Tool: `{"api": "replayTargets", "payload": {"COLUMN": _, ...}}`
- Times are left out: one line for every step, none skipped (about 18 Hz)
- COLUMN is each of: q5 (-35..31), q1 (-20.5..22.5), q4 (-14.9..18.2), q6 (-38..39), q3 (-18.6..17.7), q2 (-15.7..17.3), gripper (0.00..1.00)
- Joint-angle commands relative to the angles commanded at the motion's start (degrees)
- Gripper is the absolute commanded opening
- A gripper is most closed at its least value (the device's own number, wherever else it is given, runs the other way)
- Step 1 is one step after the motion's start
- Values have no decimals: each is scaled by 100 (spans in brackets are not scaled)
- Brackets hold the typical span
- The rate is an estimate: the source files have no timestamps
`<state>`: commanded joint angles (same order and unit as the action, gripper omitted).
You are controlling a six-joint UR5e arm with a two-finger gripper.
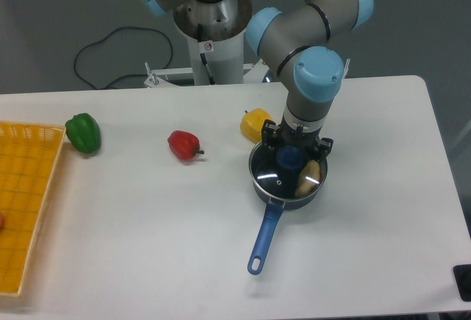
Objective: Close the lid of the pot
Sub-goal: 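Press the lid down and settle it on the saucepan, then open the gripper and lift it up away from the lid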
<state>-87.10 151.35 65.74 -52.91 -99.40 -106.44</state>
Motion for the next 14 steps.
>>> {"api": "replayTargets", "payload": {"q5": 0, "q1": 9, "q4": 0, "q6": 0, "q3": 0, "q2": 0, "gripper": 73}}
{"api": "replayTargets", "payload": {"q5": -9, "q1": 9, "q4": 0, "q6": 0, "q3": 9, "q2": 9, "gripper": 76}}
{"api": "replayTargets", "payload": {"q5": -9, "q1": 18, "q4": 0, "q6": 0, "q3": 9, "q2": 9, "gripper": 80}}
{"api": "replayTargets", "payload": {"q5": -9, "q1": 18, "q4": 9, "q6": 0, "q3": 0, "q2": 18, "gripper": 91}}
{"api": "replayTargets", "payload": {"q5": -17, "q1": 26, "q4": 9, "q6": 0, "q3": 9, "q2": 26, "gripper": 99}}
{"api": "replayTargets", "payload": {"q5": -17, "q1": 18, "q4": 9, "q6": 9, "q3": 9, "q2": 44, "gripper": 100}}
{"api": "replayTargets", "payload": {"q5": -35, "q1": 9, "q4": 9, "q6": 9, "q3": 9, "q2": 61, "gripper": 100}}
{"api": "replayTargets", "payload": {"q5": -35, "q1": 18, "q4": 9, "q6": 9, "q3": 9, "q2": 88, "gripper": 100}}
{"api": "replayTargets", "payload": {"q5": -44, "q1": 18, "q4": 9, "q6": 9, "q3": 9, "q2": 105, "gripper": 100}}
{"api": "replayTargets", "payload": {"q5": -44, "q1": 26, "q4": 26, "q6": 9, "q3": 9, "q2": 140, "gripper": 100}}
{"api": "replayTargets", "payload": {"q5": -44, "q1": 53, "q4": 61, "q6": 9, "q3": 17, "q2": 184, "gripper": 100}}
{"api": "replayTargets", "payload": {"q5": -44, "q1": 62, "q4": 79, "q6": 0, "q3": 18, "q2": 246, "gripper": 100}}
{"api": "replayTargets", "payload": {"q5": -44, "q1": 96, "q4": 97, "q6": 0, "q3": 9, "q2": 333, "gripper": 100}}
{"api": "replayTargets", "payload": {"q5": -53, "q1": 114, "q4": 166, "q6": -9, "q3": 9, "q2": 456, "gripper": 100}}
